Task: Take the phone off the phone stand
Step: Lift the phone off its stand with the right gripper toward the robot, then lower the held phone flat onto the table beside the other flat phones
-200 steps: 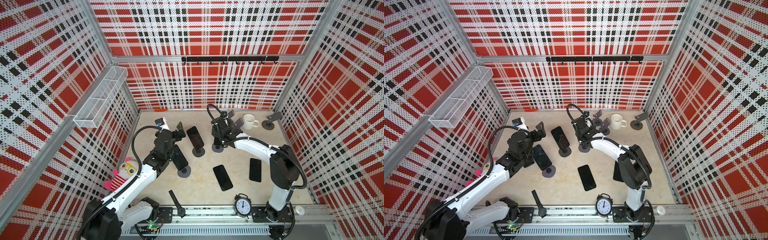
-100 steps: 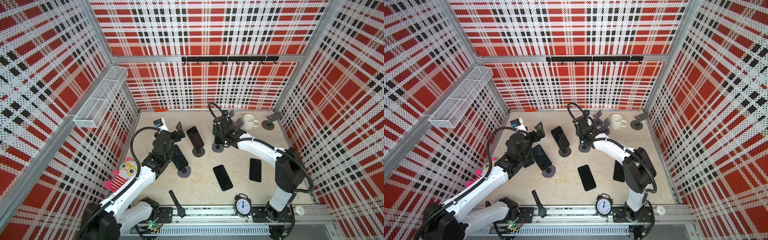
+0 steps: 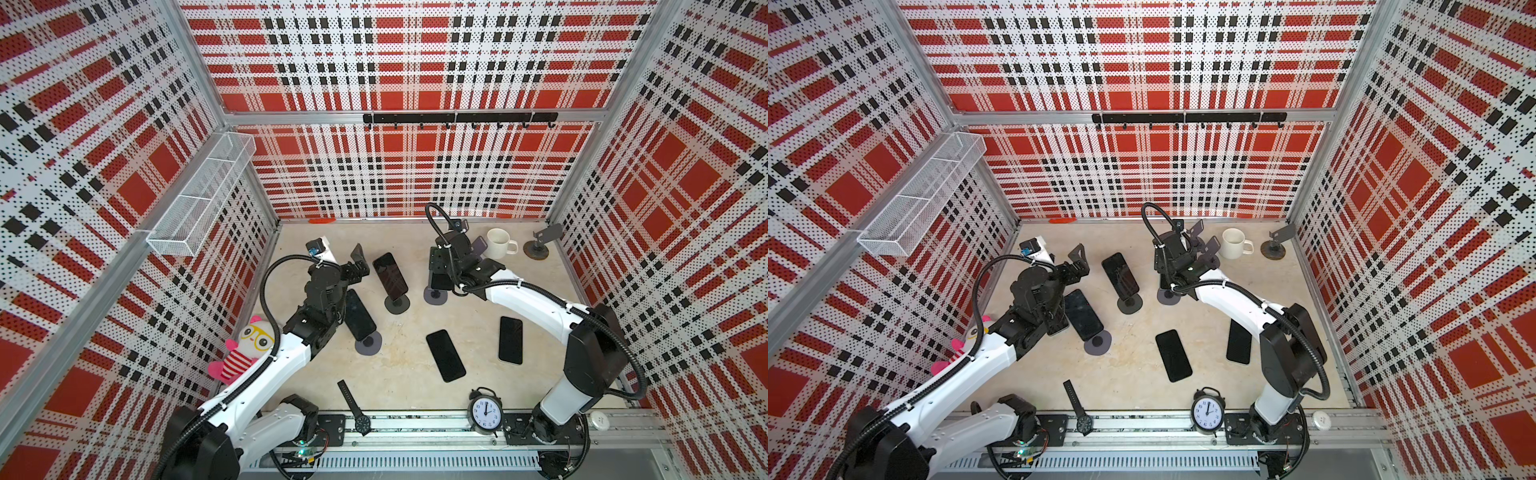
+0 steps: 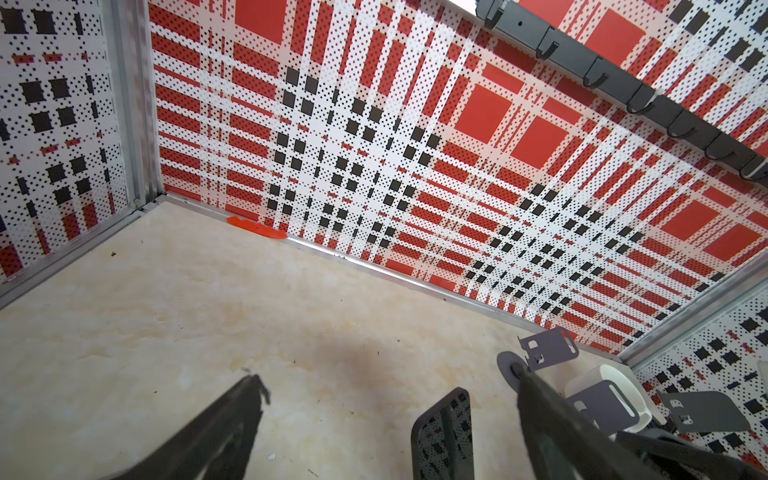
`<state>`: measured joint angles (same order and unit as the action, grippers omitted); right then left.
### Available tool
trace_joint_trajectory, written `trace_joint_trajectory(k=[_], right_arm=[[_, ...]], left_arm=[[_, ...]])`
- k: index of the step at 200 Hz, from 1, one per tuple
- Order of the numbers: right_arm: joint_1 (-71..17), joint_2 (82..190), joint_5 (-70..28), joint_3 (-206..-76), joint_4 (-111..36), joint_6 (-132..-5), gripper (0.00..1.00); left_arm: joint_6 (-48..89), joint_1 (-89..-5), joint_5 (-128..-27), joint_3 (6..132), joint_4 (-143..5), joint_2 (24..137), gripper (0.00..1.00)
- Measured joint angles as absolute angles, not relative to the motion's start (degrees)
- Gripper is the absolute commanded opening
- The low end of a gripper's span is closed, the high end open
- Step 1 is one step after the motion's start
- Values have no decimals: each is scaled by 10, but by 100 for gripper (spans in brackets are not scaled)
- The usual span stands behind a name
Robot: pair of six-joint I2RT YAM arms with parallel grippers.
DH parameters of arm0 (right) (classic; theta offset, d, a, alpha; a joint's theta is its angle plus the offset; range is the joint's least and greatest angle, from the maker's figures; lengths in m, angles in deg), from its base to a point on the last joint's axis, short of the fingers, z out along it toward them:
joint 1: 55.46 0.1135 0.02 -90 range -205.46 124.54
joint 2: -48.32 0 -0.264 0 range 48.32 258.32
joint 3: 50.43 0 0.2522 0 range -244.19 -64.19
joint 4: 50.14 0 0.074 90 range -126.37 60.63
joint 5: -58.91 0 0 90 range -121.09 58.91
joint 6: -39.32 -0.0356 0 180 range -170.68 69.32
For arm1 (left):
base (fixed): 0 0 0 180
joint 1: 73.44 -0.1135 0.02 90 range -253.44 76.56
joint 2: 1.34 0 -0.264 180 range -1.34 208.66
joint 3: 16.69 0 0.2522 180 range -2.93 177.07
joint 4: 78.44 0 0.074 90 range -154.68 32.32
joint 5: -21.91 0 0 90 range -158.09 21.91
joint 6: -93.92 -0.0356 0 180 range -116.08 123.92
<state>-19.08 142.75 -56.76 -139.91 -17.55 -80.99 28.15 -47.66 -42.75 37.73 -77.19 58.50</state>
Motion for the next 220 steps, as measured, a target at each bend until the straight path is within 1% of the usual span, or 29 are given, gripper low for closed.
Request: trace_joint_trajectory(k=[62,118,220], right_arm=[[-222,1353,-535,-1339,-147,-816,59],[-233,1286,-505,-1278,-97,-808,59],[-234,1260,-441,-1187,-19,-782,59]], left_arm=[[292,-480,-409,344,-797,555,98],[292,-490,-409,344,-806,570,98],[292,-493,-423,349,-814,592,98]])
